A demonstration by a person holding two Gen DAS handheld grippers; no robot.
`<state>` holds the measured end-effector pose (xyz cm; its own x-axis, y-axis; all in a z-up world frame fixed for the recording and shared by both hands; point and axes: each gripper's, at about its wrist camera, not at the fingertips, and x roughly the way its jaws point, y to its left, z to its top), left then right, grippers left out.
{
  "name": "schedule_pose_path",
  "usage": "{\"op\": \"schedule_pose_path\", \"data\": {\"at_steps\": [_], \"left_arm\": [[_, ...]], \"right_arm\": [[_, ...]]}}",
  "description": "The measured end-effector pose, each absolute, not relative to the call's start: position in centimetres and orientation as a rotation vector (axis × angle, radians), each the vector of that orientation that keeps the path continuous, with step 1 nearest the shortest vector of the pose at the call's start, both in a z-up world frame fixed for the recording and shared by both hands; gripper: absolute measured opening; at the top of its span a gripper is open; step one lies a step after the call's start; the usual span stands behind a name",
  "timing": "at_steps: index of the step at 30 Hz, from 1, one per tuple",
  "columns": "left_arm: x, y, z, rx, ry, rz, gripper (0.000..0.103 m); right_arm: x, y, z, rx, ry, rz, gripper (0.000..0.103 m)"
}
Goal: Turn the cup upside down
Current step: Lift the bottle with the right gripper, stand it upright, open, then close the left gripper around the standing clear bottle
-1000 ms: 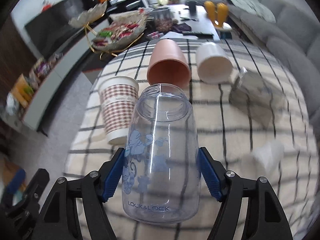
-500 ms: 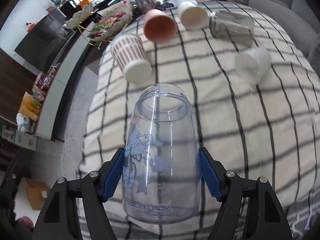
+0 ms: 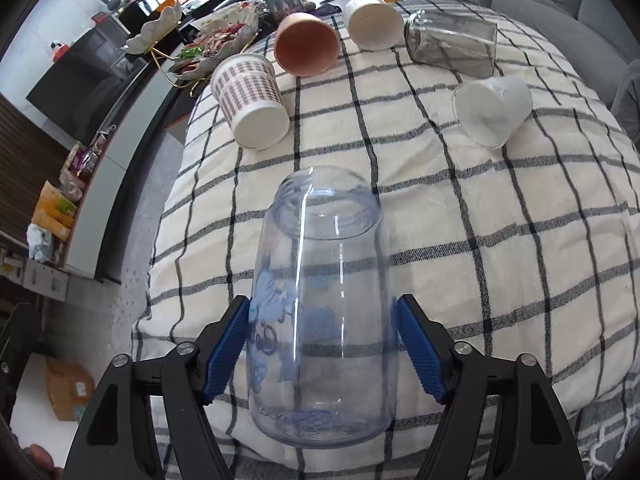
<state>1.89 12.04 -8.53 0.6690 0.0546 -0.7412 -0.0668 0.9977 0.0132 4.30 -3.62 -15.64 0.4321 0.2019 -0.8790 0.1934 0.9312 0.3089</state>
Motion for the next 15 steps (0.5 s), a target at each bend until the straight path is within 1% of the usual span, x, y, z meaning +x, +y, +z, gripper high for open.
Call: {"op": "schedule_pose_path", "data": {"at_steps": [8, 15], "left_arm": [[1.2, 11.3, -7.6, -0.029, 0.791, 0.04, 0.103], [-0.1, 8.0, -8.9, -0.03, 0.74, -0.075, 0.103]], "right_arm": [[2.3, -5.4, -11.7, 0.376, 1.018, 0.016, 0.08], [-0.4, -9.5, -8.3, 0.334, 0.913, -0.086, 0.081]]}}
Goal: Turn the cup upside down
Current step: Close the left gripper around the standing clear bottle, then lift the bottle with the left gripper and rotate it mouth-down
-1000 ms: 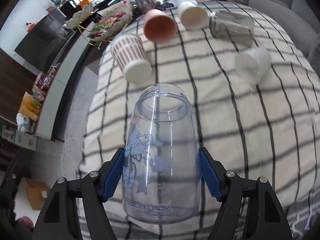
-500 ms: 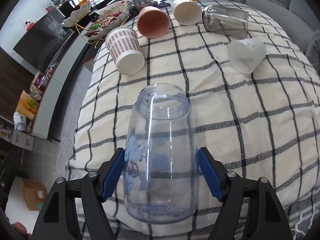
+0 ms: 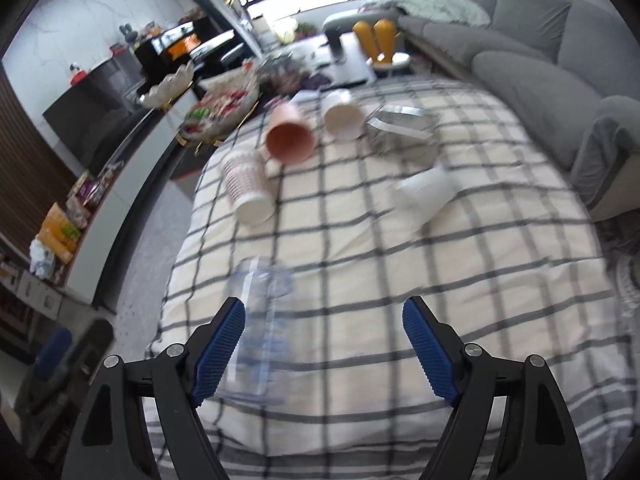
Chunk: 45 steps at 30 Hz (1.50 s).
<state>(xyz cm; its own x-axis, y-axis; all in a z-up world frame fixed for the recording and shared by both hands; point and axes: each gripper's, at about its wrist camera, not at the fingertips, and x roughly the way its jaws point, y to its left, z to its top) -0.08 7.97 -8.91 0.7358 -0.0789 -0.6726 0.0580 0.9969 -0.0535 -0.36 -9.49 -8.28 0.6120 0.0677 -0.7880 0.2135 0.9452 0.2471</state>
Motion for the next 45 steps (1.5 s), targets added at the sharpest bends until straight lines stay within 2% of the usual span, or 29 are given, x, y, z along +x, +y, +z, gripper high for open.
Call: {"op": "schedule_pose_path", "data": {"at_steps": [3, 5, 8, 11, 20, 25, 31, 35, 40, 45], "left_arm": [[-1.2, 6.4, -9.5, -0.019, 0.675, -0.117, 0.103], [-2.0, 5.4, -10.0, -0.016, 0.608, -0.137, 0.103], [-2.6, 3.7, -12.0, 0.023, 0.544, -0.15, 0.103], [-1.5, 2.5, -13.8, 0.031, 0.623, -0.192, 0.103], [-1.3, 1.6, -15.3, -0.006, 0.59, -0.136, 0.103], [-0.5, 0.3, -17.1, 0.015, 0.628, -0.118, 0.103], [0.3, -0.2, -18.7, 0.052, 0.691, -0.098, 0.103], [0.7, -0.3, -19.7, 0.064, 0.734, -0.089, 0.096], [0.7, -0.4, -19.7, 0.069, 0.739, -0.09, 0.076], [0.7, -0.3, -19.5, 0.06, 0.738, -0.094, 0.075]], "right_arm": [[-1.7, -11.3, -6.8, 0.302, 0.84, -0.157, 0.083], [-2.8, -12.0, -5.8, 0.262, 0.775, -0.203, 0.089], [-3.7, -12.7, -5.3, 0.215, 0.703, -0.24, 0.093], [-3.5, -13.0, -5.7, 0.193, 0.718, -0.242, 0.093], [-3.7, -14.2, -6.3, 0.178, 0.671, -0.269, 0.093], [-4.4, -14.3, -6.4, 0.113, 0.6, -0.285, 0.094], [-4.3, -14.9, -6.5, 0.127, 0.599, -0.297, 0.094], [-4.3, -15.3, -6.6, 0.133, 0.6, -0.305, 0.094], [-4.3, -15.5, -6.9, 0.143, 0.612, -0.304, 0.094], [-4.1, -15.4, -7.2, 0.149, 0.623, -0.296, 0.094]]}}
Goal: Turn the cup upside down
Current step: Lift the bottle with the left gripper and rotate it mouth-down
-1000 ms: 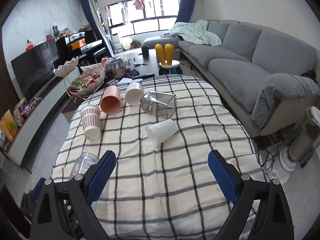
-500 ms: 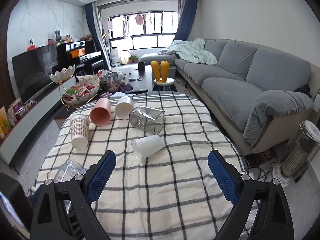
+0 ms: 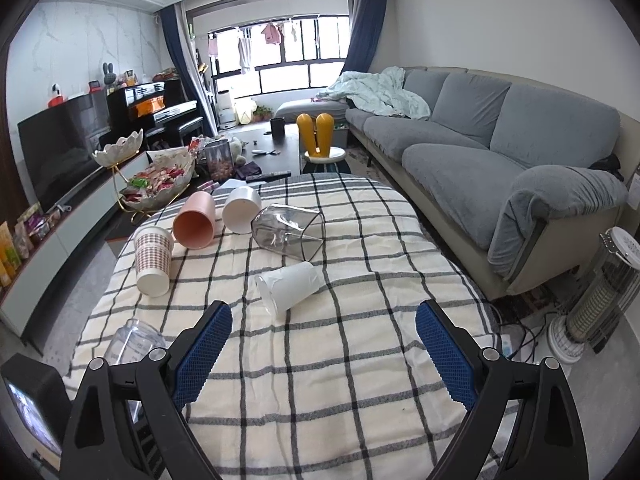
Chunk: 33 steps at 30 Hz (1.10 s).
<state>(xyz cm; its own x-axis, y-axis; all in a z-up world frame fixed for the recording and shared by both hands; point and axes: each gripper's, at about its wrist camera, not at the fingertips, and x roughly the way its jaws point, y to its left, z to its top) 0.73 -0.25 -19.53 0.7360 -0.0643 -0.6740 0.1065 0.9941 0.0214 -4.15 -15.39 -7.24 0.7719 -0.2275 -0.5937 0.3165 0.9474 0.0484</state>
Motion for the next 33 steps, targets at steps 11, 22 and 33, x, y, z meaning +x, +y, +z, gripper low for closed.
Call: {"op": "schedule_pose_path", "data": {"at_steps": [11, 22, 33], "left_arm": [[0.6, -0.6, -16.6, 0.05, 0.725, -0.138, 0.073], [3.2, -1.5, -13.2, 0.156, 0.902, -0.175, 0.073], [10.0, -5.7, -10.6, 0.326, 1.314, -0.293, 0.073]], "right_arm": [[-4.6, -15.2, -6.1, 0.163, 0.603, -0.291, 0.094], [-4.2, -17.0, -3.4, 0.279, 0.608, -0.299, 0.094], [0.8, -21.2, -1.4, 0.491, 0.764, -0.308, 0.094]]}}
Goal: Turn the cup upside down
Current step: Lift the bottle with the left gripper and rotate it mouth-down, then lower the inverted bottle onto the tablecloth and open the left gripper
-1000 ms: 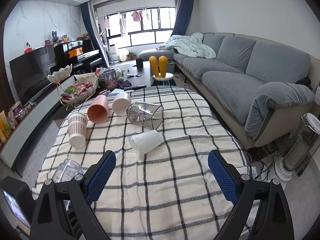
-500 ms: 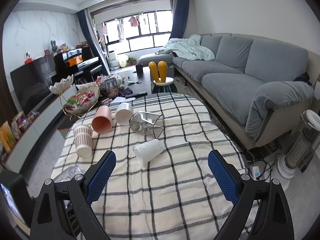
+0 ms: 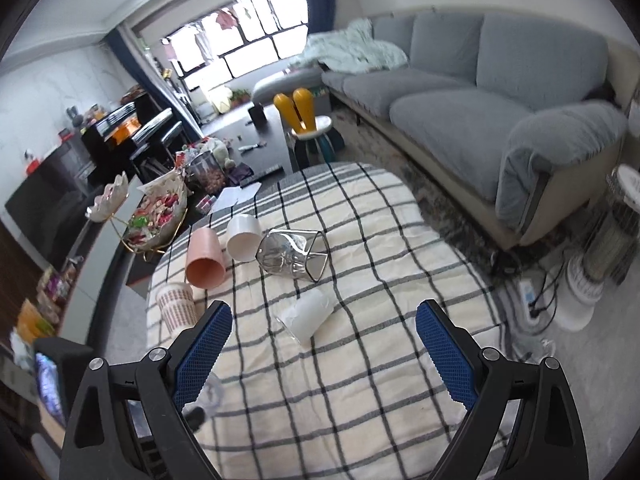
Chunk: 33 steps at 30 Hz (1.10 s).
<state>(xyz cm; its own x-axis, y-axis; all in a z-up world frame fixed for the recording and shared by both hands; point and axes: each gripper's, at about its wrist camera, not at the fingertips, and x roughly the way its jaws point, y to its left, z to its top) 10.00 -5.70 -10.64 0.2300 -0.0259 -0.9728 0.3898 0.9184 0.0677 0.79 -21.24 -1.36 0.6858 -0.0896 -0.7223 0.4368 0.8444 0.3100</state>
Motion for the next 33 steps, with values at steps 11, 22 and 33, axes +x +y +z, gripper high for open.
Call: {"op": "schedule_pose_path", "data": {"at_steps": [11, 22, 33], "left_arm": [[18.2, -11.7, -12.5, 0.515, 1.63, -0.357, 0.073], [21.0, -14.4, -14.5, 0.55, 1.699, -0.373, 0.073], [20.9, -14.2, -15.4, 0.547, 1.677, -0.361, 0.077]], "right_arm": [[7.1, -26.3, -4.4, 0.705, 0.87, -0.309, 0.094], [9.6, -29.1, -6.6, 0.757, 0.885, -0.332, 0.094], [8.5, -28.9, -6.4, 0.733, 0.878, -0.352, 0.094]]}}
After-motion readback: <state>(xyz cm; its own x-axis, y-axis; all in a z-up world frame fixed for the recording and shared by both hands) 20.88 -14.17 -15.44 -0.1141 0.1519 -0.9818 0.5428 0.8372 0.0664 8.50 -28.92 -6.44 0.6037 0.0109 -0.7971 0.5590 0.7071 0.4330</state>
